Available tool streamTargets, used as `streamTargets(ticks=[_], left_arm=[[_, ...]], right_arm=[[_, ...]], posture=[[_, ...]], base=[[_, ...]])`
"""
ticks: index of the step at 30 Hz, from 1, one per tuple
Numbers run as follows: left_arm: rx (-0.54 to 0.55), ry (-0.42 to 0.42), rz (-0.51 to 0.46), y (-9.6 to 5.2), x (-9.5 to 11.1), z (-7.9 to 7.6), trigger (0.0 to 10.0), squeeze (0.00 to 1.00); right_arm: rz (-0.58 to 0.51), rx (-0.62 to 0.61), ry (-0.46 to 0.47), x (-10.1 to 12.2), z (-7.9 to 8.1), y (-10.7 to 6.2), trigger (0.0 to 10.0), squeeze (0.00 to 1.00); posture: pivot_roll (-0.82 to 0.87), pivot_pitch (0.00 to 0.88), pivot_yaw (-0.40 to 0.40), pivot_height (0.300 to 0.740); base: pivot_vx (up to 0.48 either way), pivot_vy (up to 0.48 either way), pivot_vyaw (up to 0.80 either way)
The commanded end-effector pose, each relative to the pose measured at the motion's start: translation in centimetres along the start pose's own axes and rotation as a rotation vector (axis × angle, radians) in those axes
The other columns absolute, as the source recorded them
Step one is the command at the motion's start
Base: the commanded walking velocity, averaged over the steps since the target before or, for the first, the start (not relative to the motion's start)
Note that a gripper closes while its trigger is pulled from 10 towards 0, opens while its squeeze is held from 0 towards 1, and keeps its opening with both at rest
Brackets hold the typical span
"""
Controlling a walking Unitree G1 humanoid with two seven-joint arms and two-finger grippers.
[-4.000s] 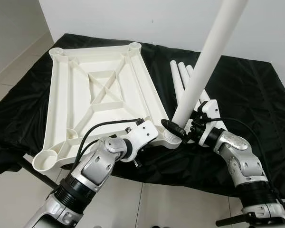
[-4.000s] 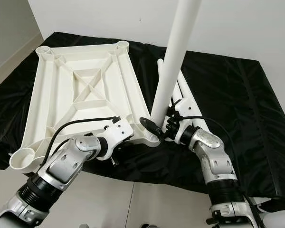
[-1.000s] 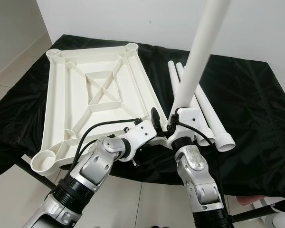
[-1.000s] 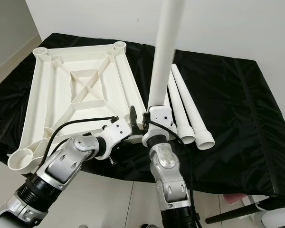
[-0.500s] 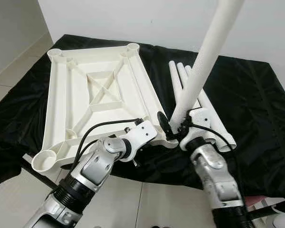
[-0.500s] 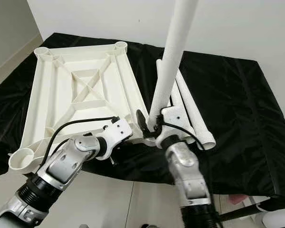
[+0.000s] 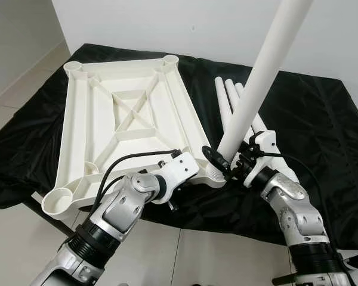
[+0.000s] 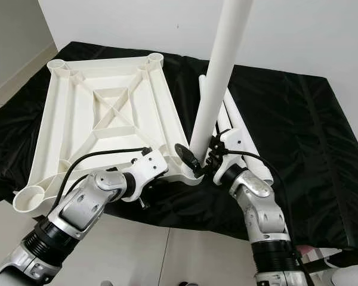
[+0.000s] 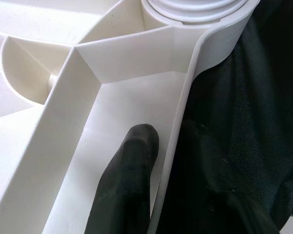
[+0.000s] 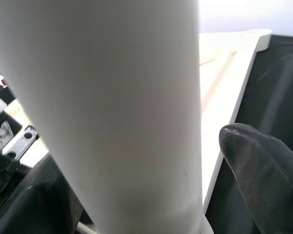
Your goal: Building children table
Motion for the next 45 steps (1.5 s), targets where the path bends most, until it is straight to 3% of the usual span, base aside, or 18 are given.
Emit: streamTargets(ticks=[1, 11, 16, 17, 21, 22, 33, 34, 36, 37, 45], left_arm=[[-0.032, 0.004, 0.002, 0.2, -0.1, -0.7, 10.0, 0.0], [-0.028, -0.001, 0.007, 0.1, -0.3, -0.6, 10.0, 0.0], [-0.029, 0.0, 0.007, 0.1, -0.3, -0.6, 10.0, 0.0], [-0.031, 0.001, 0.008, 0.2, -0.3, -0.7, 10.0, 0.0], [-0.032, 0.001, 0.008, 0.2, -0.3, -0.7, 10.0, 0.0], [-0.032, 0.001, 0.008, 0.2, -0.3, -0.7, 10.0, 0.0], [-0.029, 0.0, 0.011, 0.1, -0.3, -0.6, 10.0, 0.0], [-0.029, -0.002, 0.011, 0.1, -0.3, -0.6, 10.0, 0.0], [-0.029, -0.004, 0.011, 0.1, -0.3, -0.7, 10.0, 0.0], [-0.029, -0.005, 0.011, 0.2, -0.4, -0.7, 10.0, 0.0], [-0.04, -0.006, 0.012, 0.4, -0.5, -1.2, 10.0, 0.0]], right_arm=[[0.031, 0.084, 0.001, -0.6, -0.2, -0.1, 10.0, 0.0], [0.058, 0.165, -0.023, -0.4, -1.9, 0.0, 10.0, 0.0], [0.056, 0.198, -0.035, -0.3, -1.9, 0.0, 10.0, 0.0], [0.056, 0.215, -0.046, -0.3, -1.8, -0.1, 4.2, 0.0], [0.055, 0.222, -0.046, -0.4, -1.9, -0.1, 4.2, 0.0], [0.054, 0.225, -0.045, -0.4, -1.8, -0.1, 0.0, 0.0], [0.021, 0.201, -0.03, -0.2, -1.2, -0.4, 0.0, 0.0], [0.011, 0.184, -0.03, -0.1, -1.1, -0.4, 0.9, 0.0], [0.005, 0.174, -0.03, 0.0, -1.1, -0.5, 0.9, 0.0], [-0.012, 0.135, -0.018, 0.1, -0.7, -0.5, 10.0, 0.0], [-0.049, 0.031, 0.004, 0.5, 0.0, -0.6, 10.0, 0.0]], posture=[[-0.09, 0.127, 0.013, 0.74], [-0.09, 0.132, 0.016, 0.74], [-0.09, 0.128, 0.015, 0.74], [-0.09, 0.128, 0.016, 0.74], [-0.09, 0.128, 0.016, 0.74], [-0.09, 0.128, 0.017, 0.74], [-0.09, 0.137, 0.013, 0.74], [-0.1, 0.136, 0.012, 0.74], [-0.1, 0.135, 0.011, 0.74], [-0.1, 0.133, 0.008, 0.74], [-0.11, 0.124, 0.009, 0.74]], base=[[0.0, 0.0, 0.0], [0.0, 0.0, 0.0], [0.0, 0.0, 0.0], [0.0, 0.0, 0.0], [0.0, 0.0, 0.0], [0.0, 0.0, 0.0], [0.0, 0.0, 0.0], [0.0, 0.0, 0.0], [0.0, 0.0, 0.0], [0.0, 0.0, 0.0], [0.0, 0.0, 0.0]])
Point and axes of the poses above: a point about 5 cm out from each wrist's last joint towards the gripper, its own y axis pointing out of the wrist towards the gripper, its own x axis along the axis of the wrist's last joint, z = x × y, the point moved 2 cm from there along y, pointing out of the wrist towards the gripper, and after that the axes turned 9 degrees about -y, right-handed, at the moved point
